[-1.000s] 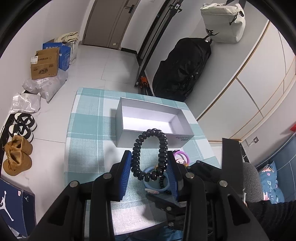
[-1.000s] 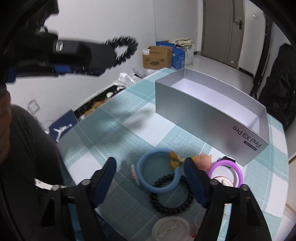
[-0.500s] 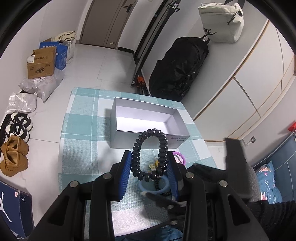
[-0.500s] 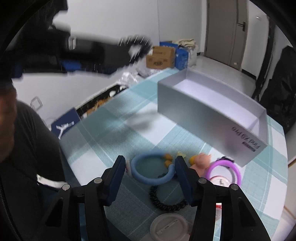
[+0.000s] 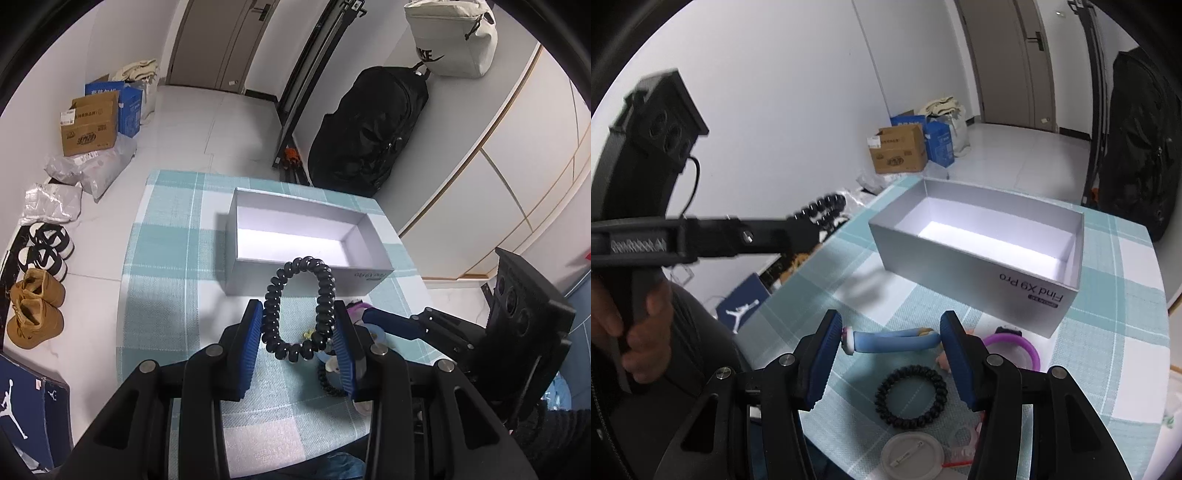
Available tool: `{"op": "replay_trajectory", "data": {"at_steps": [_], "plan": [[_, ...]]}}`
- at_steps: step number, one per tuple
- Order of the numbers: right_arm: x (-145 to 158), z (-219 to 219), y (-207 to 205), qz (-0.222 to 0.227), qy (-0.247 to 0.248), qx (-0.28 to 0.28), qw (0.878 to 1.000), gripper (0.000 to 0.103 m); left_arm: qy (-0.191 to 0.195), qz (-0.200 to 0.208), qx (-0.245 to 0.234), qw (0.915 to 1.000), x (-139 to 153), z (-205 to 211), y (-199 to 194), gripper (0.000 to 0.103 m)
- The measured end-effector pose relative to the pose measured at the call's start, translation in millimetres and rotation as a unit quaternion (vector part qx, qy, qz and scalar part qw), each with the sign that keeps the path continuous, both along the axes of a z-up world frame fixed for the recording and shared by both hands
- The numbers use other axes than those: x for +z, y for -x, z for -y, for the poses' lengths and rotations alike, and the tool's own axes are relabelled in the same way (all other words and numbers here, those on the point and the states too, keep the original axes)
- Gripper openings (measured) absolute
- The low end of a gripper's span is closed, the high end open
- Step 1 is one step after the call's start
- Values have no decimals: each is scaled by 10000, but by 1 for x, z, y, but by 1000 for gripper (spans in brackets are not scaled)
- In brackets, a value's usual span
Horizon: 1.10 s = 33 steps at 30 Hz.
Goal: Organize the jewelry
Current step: 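Grasp and lift the light blue bangle with the right gripper while the left holds the bracelet, then lower both held bracelets into the silver box and open both grippers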
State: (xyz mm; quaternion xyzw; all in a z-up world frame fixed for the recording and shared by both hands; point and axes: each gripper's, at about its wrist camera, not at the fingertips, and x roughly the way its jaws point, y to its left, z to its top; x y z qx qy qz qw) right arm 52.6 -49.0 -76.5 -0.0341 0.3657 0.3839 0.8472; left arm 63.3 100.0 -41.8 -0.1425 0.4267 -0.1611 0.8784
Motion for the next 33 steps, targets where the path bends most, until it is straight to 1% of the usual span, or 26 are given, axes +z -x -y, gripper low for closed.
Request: {"op": "replay_trajectory", "data": {"at_steps": [3,6,9,14,19,23,27,31,33], "plan": [[7,6,-1,0,-207,-41,9998,54,-11,83,-17,10000,4,4,0,32],[14,13,-5,-22,-448,-129,9989,54,-2,29,-29,10000,2,8,-4,32],[20,25,-13,-187,-868,-254,9957,54,-11,-21,-18,10000,0,12,-9,32],[33,39,-23,-255,-1158,-410,9921,54,2,-60,82,9999,-1,13,-19,32],[46,48,-36,-313,-1318,-492,9896,54,-69,-96,93,9999,3,23,-35,32],[59,51,-57,-266,-1331,-507,9894,54,-178,-49,6,9998,10,28,-54,32],[67,57,-83,-283,-1408,-542,9882,54,-256,-125,-6,9996,8,30,-78,32],[61,57,-102,-439,-1411,-593,9872,54,-292,-301,-29,9991,-3,31,-95,32],[53,56,-114,-643,-1372,-641,9864,54,-372,-442,-45,9983,-14,33,-101,32]]}}
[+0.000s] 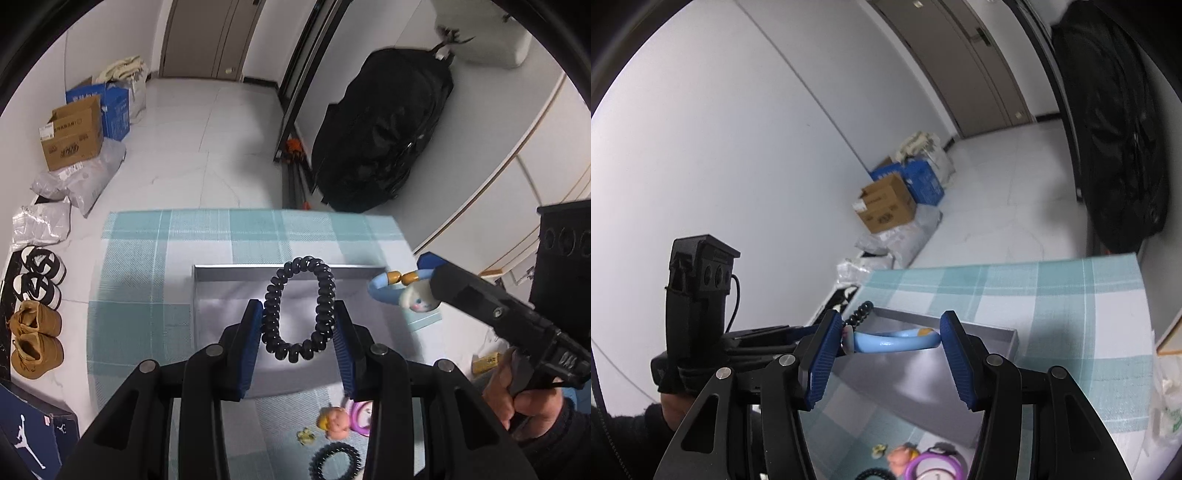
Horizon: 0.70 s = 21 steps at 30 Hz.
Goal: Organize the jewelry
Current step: 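Lower both held bracelets into the silver box and open both grippers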
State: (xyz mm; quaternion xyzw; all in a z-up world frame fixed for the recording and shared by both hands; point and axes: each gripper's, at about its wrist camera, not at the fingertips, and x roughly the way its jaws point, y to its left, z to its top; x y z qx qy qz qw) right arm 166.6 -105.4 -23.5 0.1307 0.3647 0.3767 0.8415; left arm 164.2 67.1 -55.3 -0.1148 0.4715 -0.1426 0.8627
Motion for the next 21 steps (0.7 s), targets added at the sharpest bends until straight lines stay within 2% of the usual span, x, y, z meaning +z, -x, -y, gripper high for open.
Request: {"op": "replay_trajectory", "data": {"at_steps": [3,7,11,15,21], "plan": [[-10,1,-11,-184,23,-20,9998,54,-22,-143,-5,9999,-12,0,-5,32],[-19,3,-22,-410,-44,-60,9991,54,146,-340,33,9993,-19,0,-11,32],[-27,2,-29,-795,-164,-128,9966,54,84,-316,-28,9995,-17,4,-13,32],[-26,-2,-36,-820,-76,-167,9965,56,275,-472,-24,9985,-19,2,-19,39],[-27,-1,-40,-980,-90,-284,9947,64,366,-488,82,9981,-18,-5,-19,43]]}}
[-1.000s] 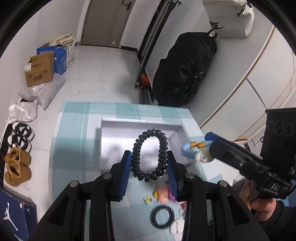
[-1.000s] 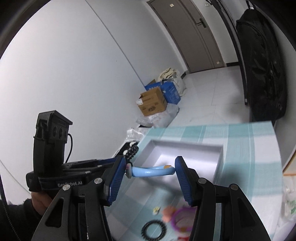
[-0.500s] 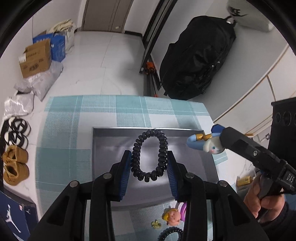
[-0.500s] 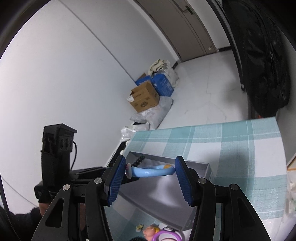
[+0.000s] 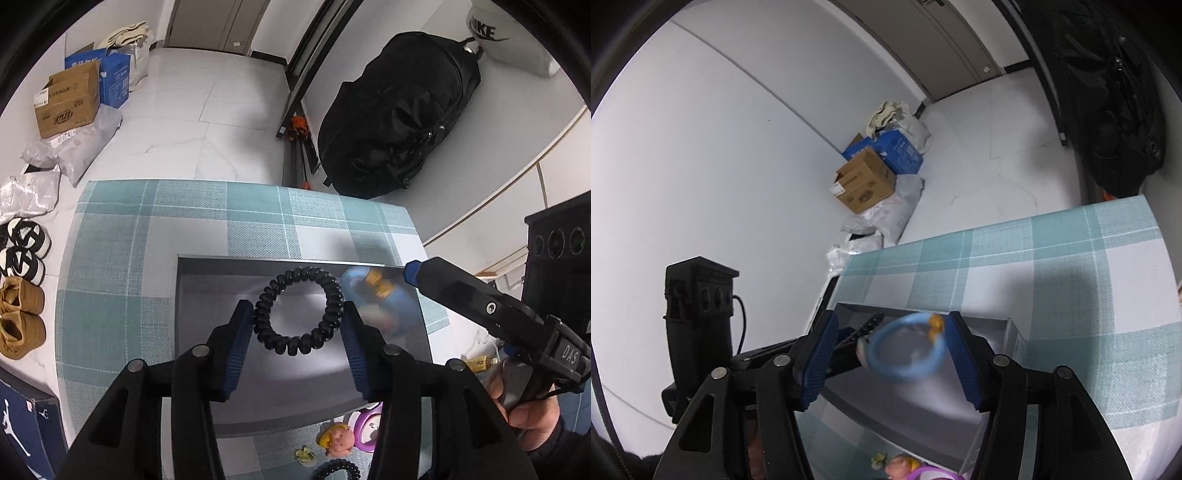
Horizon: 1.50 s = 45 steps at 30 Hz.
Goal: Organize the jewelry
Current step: 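Lower both held bracelets into the silver box and open both grippers, then withdraw both grippers from the box back over the jewelry pile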
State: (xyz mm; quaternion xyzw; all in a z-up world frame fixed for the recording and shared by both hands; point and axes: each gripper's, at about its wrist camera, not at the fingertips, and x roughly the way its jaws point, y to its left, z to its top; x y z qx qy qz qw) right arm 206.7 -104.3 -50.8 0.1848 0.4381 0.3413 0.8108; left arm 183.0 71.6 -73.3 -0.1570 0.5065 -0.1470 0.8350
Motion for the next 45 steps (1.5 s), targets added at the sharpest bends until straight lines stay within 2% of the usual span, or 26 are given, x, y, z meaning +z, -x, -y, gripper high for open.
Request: {"op": "replay_trajectory", "data": {"at_steps": [6,14,26,37,39,45], "plan": [[7,7,8,180,-41,-124,9998,72,-100,118,12,9999,5,3,5,48],[18,13,25,480,69,-296,9984,80,-144,529,32,9985,21,3,29,49],[32,24,68,953,327,-204,9947,86,-438,761,305,9957,29,4,65,49],[35,31,101,1257,657,-120,9898,98,-426,624,155,9970,14,20,109,50],[34,35,106,1260,701,-139,9895,102,-463,574,60,9973,11,26,115,50],[33,39,120,1360,890,-155,9866,103,-660,365,-458,9961,-1,51,128,50]]}}
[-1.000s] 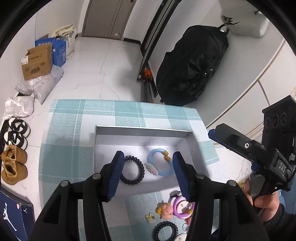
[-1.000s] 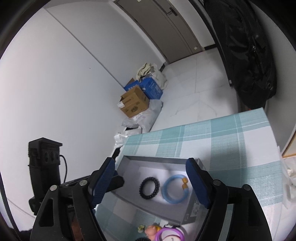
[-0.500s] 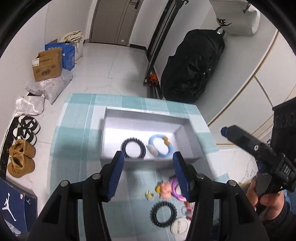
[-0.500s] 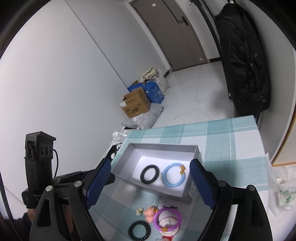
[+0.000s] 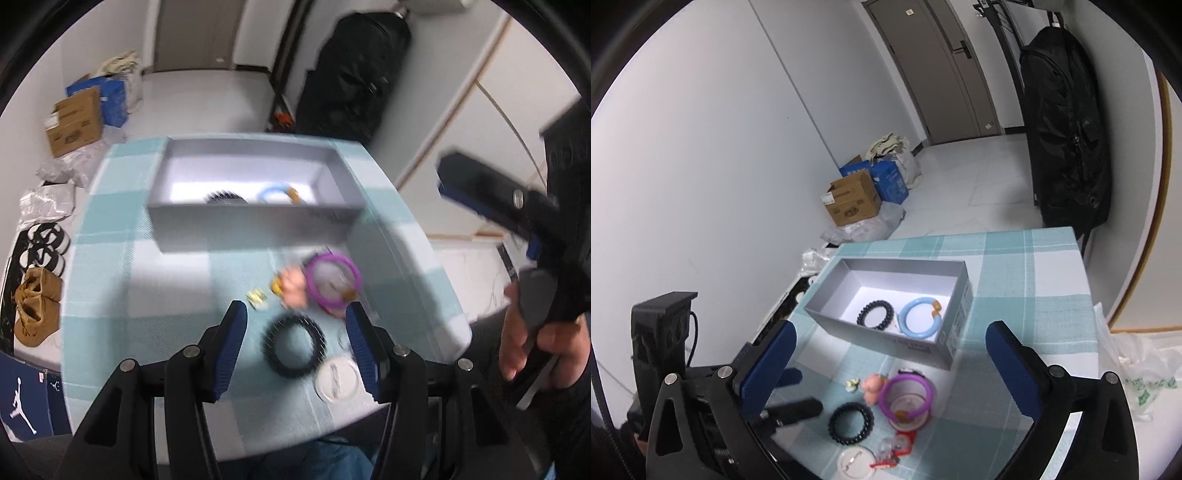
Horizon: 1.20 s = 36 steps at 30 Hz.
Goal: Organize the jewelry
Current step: 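Withdraw both grippers from the box back over the jewelry pile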
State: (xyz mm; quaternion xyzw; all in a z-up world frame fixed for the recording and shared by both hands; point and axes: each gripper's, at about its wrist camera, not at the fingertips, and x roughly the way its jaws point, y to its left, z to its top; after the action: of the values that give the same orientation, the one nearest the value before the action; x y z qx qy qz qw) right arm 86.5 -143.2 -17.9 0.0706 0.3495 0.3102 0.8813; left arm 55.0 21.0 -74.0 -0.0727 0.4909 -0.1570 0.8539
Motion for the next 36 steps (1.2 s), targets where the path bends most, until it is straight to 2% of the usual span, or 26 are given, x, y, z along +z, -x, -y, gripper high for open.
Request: {"op": "replay_trajectory", "data": {"at_steps": [4,9,22,26,29,31,33,36], "plan": [[0,1,7,62,140,6,9999,103,-217,-87,-171,9996,-6,11,5,51],[-2,7,15,70,270,-90,9996,103,-417,-481,-227,9977,-25,17,5,51],[-1,14,15,-27,290,-230,9993,103,-704,-530,-174,9960,-30,24,0,51],[-2,15,14,-52,340,-242,9991,103,-1026,-667,-85,9924,-38,27,-4,51],[-3,16,13,-92,359,-278,9989,103,-1070,-707,-107,9917,-40,28,-5,50],[-4,16,12,-118,375,-293,9988,103,-1143,-685,-177,9909,-39,31,-6,42],[-6,16,12,-152,415,-295,9986,103,-1201,-675,-237,9902,-39,34,-7,39],[-10,16,12,-183,493,-289,9982,103,-997,-723,-309,9919,-37,33,-8,33]]}}
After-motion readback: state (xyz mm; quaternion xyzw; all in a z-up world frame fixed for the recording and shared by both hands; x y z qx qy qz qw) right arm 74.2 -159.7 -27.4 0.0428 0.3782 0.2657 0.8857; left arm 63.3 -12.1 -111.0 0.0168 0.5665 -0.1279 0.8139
